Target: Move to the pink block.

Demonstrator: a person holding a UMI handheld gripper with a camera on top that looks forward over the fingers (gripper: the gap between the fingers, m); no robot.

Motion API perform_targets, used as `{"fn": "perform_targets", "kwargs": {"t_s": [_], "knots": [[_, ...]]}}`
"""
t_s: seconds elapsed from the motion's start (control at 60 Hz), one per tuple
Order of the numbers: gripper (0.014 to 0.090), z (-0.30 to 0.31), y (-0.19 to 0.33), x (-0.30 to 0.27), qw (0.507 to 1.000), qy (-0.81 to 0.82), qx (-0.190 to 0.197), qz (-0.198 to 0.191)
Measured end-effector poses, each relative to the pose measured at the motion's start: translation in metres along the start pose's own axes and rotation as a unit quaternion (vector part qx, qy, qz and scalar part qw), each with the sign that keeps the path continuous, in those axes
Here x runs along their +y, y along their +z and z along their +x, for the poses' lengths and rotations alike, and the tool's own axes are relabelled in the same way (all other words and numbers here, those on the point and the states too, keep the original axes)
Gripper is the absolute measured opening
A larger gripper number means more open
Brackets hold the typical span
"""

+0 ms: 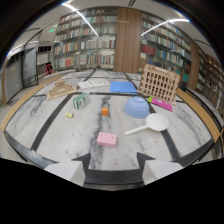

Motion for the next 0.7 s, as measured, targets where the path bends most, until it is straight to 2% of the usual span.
{"fn": "perform_targets", "kwargs": {"t_s": [0.183,0.467,0.7], "knots": [[0.0865,-0.025,0.031,0.003,1.000,0.007,-0.013,-0.014],[0.0860,-0.032,0.090,-0.001,0.999,0.022,-0.006,-0.030],[0.0860,-0.028,0.115,0.005,0.999,0.028,-0.002,-0.047]]}}
